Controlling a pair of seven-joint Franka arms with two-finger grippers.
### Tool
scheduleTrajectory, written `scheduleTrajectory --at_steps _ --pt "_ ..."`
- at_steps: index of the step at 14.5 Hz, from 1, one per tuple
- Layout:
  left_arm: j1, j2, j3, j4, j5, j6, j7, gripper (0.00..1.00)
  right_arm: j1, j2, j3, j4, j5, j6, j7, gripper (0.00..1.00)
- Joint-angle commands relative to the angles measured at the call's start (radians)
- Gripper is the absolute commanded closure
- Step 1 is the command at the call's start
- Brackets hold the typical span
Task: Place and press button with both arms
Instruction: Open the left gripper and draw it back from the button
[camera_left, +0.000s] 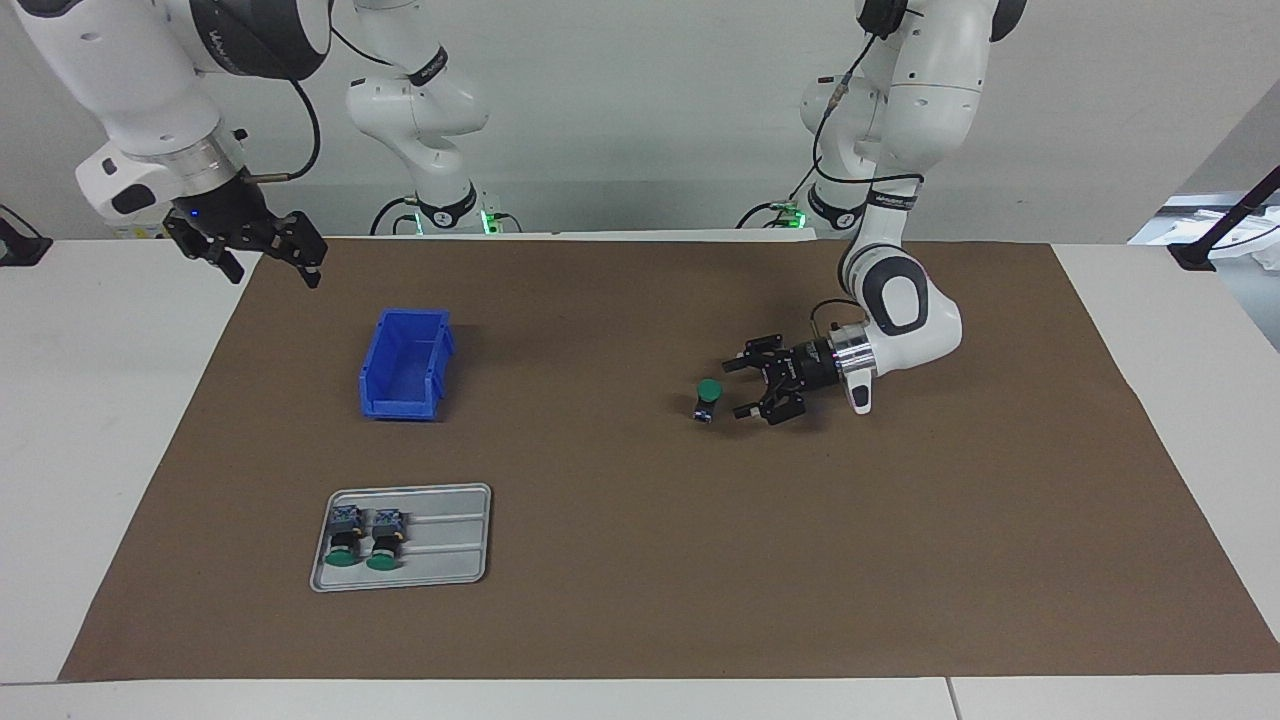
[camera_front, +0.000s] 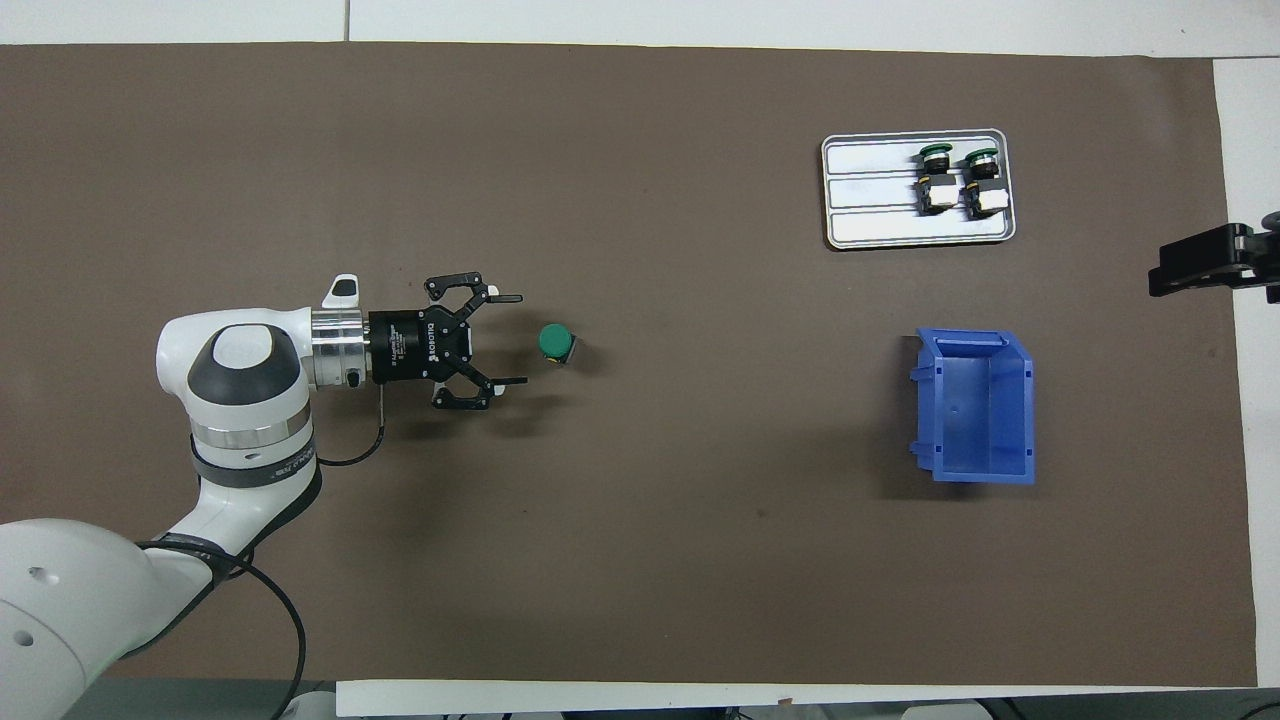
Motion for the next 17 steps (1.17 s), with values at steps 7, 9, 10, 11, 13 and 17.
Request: scheduleTrajectory --at_steps 7,9,10,11,13,17 --pt "0.035 -0.173 0.001 0.048 0.428 0.068 -0.288 0.00 -0.008 -0.012 0.005 -0.011 0.002 -0.004 -0.018 0.02" --pt "0.054 -0.191 0.001 0.074 0.525 0.059 -0.330 0.00 -0.006 -0.012 0.005 -0.011 0.002 -0.004 -0.018 0.02" --pt "0.054 -0.196 0.001 0.086 0.577 0.058 -0.336 0.00 -0.006 -0.010 0.005 -0.011 0.002 -0.004 -0.018 0.02" --pt "0.045 -0.202 0.001 0.098 0.626 0.061 -0.336 0.00 -0.006 -0.011 0.005 -0.011 0.002 -0.004 -0.018 0.02" --pt "0.038 -0.196 0.000 0.129 0.715 0.056 -0.336 0.00 -0.008 -0.010 0.005 -0.011 0.002 -0.004 -0.018 0.02" --pt "0.037 -0.201 -0.002 0.161 0.803 0.046 -0.336 0.00 -0.008 -0.012 0.005 -0.011 0.002 -0.004 -0.018 0.02"
